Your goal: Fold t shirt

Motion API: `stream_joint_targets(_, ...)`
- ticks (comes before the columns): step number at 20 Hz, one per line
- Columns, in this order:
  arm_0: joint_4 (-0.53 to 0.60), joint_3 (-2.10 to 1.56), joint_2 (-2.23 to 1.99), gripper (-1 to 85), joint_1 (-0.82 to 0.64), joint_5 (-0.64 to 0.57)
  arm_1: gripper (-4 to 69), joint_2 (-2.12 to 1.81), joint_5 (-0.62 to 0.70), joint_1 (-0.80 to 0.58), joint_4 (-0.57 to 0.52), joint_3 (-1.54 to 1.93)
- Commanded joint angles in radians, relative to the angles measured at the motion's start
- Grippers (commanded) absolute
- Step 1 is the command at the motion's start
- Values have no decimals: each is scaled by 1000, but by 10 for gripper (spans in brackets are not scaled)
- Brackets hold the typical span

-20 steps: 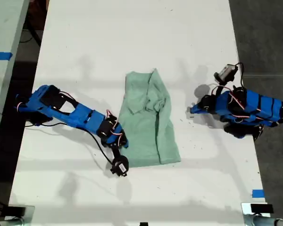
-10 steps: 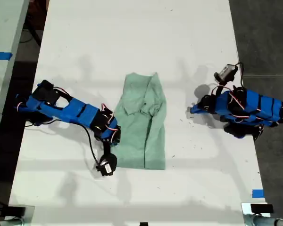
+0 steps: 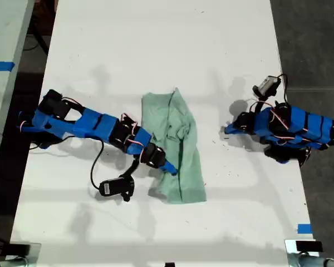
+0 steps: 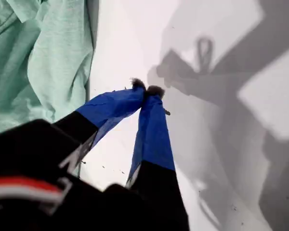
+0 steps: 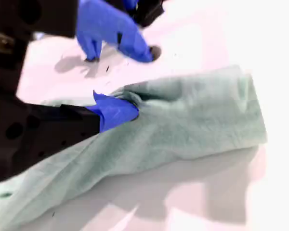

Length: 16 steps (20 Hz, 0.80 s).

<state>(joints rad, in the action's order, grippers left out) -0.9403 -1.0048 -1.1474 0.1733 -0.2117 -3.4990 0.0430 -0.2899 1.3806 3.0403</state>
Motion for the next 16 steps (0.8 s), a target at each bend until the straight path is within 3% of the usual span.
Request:
stream_joint_targets(1,133,46,-3,352,-21,-67,15,-8,17,-3,8,43)
stream_joint_targets(4,132,37,-38,167,-34,-78,15,-8,17,-2,8,43)
stream_joint_targets(6,55,35,-103,141,-41,-83,15,-8,18,-2,8,43)
stream_joint_targets(8,-130,-5,-261,141,-60,-31,15,-8,18,-2,8,43)
stream_joint_targets(10,-172,-190,-531,101,-101,0,15,-8,21,-2,8,43)
stream_joint_targets(13,-95,-673,-991,70,-290,0,15,-8,21,-2,8,43)
stream_joint_targets(16,86,-1315,-1529,-2,-601,-48,15,-8,20,0,8,43)
